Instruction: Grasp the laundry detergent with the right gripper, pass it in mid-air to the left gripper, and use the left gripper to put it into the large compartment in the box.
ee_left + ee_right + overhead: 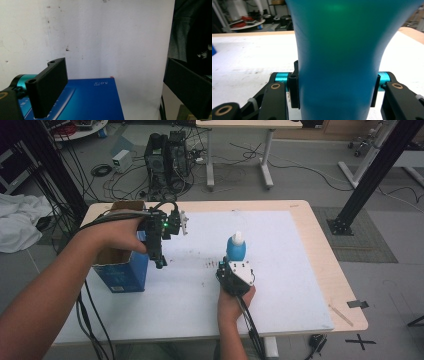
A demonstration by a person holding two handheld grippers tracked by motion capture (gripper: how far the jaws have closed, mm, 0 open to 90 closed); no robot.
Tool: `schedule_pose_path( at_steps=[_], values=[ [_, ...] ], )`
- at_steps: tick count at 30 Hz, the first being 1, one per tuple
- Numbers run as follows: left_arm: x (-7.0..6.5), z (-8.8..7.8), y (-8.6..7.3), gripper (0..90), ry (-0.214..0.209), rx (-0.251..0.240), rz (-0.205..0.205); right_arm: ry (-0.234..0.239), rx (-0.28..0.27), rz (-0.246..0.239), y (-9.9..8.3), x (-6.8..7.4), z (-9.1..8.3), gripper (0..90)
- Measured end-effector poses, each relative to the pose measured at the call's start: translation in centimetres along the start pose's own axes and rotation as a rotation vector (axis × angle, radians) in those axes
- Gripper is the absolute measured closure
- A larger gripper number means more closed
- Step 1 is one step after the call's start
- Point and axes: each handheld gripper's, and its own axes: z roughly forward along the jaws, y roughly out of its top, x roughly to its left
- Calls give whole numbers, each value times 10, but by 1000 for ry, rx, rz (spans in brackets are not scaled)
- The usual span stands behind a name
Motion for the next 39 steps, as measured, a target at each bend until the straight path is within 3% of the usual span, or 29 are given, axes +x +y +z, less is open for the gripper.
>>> schedule_pose_path(
  at_steps=[1,5,8,9,10,15,20,22,25,28,31,39],
  values=[
    [0,0,0,53,1,1,5,21,-8,-25,0,-3,1,461],
    [1,-1,3,53,1,6,7,69,-7,0,4,-5,-8,463],
    [0,0,5,53,2,-7,4,127,-20,-53,11,-13,-13,462],
    [1,-1,6,53,-2,1,11,143,-16,-33,14,-14,-16,462],
    [1,-1,6,53,-1,2,11,172,-23,-51,17,-17,-18,461],
    [-1,-6,7,53,10,1,11,276,-19,-26,32,-31,-26,461],
    [-2,-7,7,53,14,-7,2,380,-32,-97,45,-46,-35,461],
    [-3,-8,8,53,9,-7,5,442,-19,-94,49,-51,-38,461],
    [-4,-11,10,53,13,0,13,509,-25,-145,53,-58,-40,461],
    [-5,-13,12,53,14,-3,16,565,-15,-158,57,-63,-41,461],
    [-7,-16,16,53,24,0,26,607,-10,-195,62,-65,-41,461],
    [-12,-19,21,53,15,-5,37,781,12,-257,68,-64,-34,461]
  ],
)
